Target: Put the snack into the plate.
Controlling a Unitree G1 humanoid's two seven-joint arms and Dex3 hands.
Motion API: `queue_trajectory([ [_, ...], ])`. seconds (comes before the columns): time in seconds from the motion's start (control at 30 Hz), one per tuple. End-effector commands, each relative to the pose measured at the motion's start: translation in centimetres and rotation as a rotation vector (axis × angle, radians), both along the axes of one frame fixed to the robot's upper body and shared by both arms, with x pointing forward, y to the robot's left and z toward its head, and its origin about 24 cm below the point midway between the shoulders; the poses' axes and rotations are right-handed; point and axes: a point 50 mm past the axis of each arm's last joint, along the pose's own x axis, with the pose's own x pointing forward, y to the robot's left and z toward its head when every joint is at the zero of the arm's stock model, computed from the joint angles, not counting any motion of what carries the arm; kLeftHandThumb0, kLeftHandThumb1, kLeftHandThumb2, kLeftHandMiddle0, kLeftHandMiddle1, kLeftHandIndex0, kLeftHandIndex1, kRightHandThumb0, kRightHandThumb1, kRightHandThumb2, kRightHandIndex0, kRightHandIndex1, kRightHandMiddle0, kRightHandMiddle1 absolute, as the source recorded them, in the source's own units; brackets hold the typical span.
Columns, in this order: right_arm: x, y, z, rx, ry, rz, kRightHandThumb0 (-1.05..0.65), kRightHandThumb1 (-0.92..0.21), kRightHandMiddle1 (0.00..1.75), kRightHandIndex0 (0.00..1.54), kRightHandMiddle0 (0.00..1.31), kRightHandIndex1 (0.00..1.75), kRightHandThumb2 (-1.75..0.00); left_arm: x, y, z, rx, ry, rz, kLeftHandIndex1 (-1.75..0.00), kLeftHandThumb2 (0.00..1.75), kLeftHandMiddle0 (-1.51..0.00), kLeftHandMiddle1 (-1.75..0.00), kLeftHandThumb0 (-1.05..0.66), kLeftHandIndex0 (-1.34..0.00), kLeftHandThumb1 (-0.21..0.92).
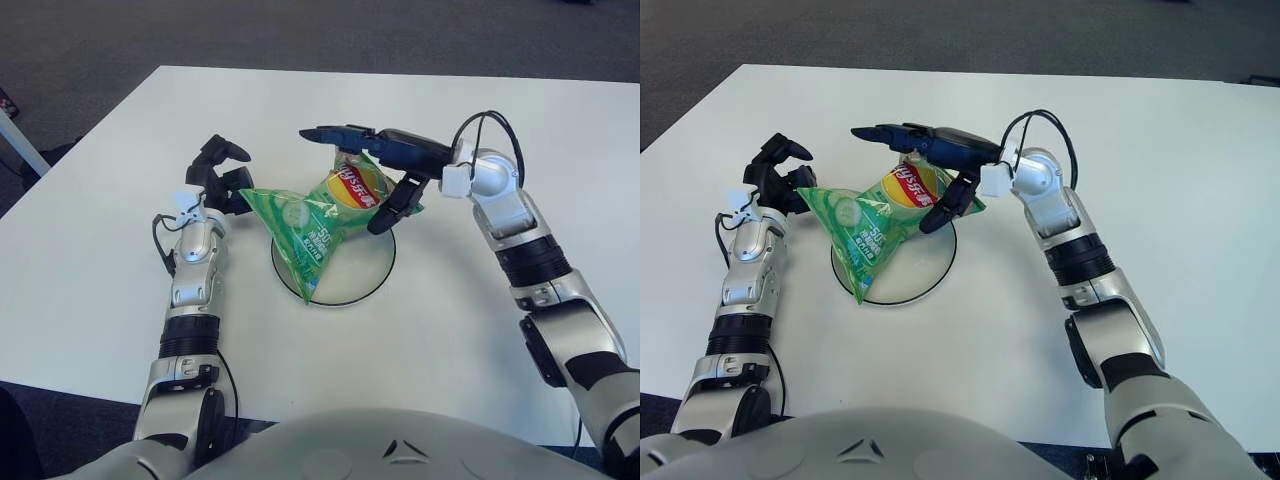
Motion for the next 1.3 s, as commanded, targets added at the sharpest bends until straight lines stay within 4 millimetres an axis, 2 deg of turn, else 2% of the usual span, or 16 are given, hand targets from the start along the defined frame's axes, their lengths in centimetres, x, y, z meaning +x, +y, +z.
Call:
queue_trajectory([
  [0.0, 0.5, -1.6, 1.9, 0.0, -0.052, -0.02, -0.92, -0.56, 0.0, 0.0, 0.0, 0.0, -0.55, -0.4, -0.1, -1.4, -0.012, 0.04, 0.0, -1.75, 1.41, -1.28, -1.75, -0.51, -0.68, 0.24],
  [0.13, 0.6, -1.9, 2.6, -0.012, -0.082, -0.029, -0.93, -0.58, 0.0, 0.0, 0.0, 0.0, -0.54, -0.4, -0.1, -1.4, -0.012, 0.04, -0.001, -1.75, 1.41, -1.28, -1.75, -0.51, -0.68, 0.24],
  [0.27, 0.8, -3.0, 4.0, -0.037, -0.102, -0.056, -0.96, -0.6, 0.0, 0.0, 0.0, 0.0, -0.52, -0.4, -0.1, -1.4, -0.016, 0.039, -0.004, -1.75, 1.41, -1.28, -1.75, -0.51, -0.68, 0.24],
  [0.5, 0.8, -3.7, 4.2, -0.079, -0.094, -0.095, -0.97, -0.62, 0.0, 0.0, 0.0, 0.0, -0.49, -0.3, 0.0, -1.4, -0.024, 0.039, -0.006, -1.75, 1.41, -1.28, -1.75, -0.51, -0.68, 0.24],
  [0.9, 1.1, -4.6, 4.0, -0.049, -0.047, -0.181, -0.98, -0.62, 0.0, 0.0, 0.0, 0.0, -0.48, -0.2, 0.2, -1.4, -0.021, 0.055, 0.012, -1.75, 1.41, -1.29, -1.75, -0.51, -0.68, 0.24],
  [1.13, 2.4, -6.8, 3.1, -0.003, -0.048, -0.258, -1.01, -0.65, 0.0, 0.0, 0.0, 0.0, -0.48, -0.2, 0.3, -1.3, -0.011, 0.055, 0.016, -1.75, 1.42, -1.29, -1.75, -0.51, -0.68, 0.23],
  [1.27, 3.0, -7.3, 3.2, 0.02, -0.054, -0.288, -1.02, -0.67, 0.0, 0.0, 0.0, 0.0, -0.48, -0.2, 0.5, -1.3, -0.008, 0.054, 0.017, -1.75, 1.42, -1.3, -1.75, -0.51, -0.68, 0.23],
])
